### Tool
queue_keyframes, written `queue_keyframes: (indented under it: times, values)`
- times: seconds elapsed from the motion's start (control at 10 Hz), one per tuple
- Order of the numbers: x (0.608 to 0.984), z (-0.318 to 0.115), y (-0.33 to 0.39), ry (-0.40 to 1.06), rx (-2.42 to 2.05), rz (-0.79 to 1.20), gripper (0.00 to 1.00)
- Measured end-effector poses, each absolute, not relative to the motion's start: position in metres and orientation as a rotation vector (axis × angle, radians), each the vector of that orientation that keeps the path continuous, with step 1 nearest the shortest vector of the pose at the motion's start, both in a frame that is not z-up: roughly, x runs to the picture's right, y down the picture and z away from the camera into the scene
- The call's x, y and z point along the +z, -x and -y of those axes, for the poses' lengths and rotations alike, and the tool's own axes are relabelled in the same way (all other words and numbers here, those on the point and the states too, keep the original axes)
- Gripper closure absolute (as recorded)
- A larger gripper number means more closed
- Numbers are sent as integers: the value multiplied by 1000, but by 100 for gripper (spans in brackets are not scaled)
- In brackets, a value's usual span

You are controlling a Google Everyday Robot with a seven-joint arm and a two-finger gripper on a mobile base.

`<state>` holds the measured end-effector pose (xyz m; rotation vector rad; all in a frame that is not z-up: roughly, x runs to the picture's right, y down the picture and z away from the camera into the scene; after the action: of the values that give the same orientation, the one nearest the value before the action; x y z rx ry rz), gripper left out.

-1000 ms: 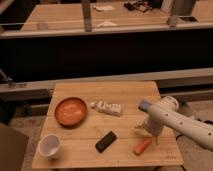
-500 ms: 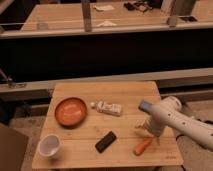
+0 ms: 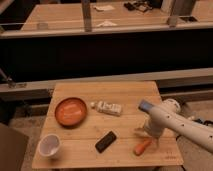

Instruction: Place the pepper in the ceramic cup

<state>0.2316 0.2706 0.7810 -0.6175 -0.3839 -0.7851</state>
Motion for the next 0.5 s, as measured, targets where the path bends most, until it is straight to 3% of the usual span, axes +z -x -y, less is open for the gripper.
queue_keyframes:
  times: [0.5]
  values:
    - [784,-275,-229,617,-775,390,20]
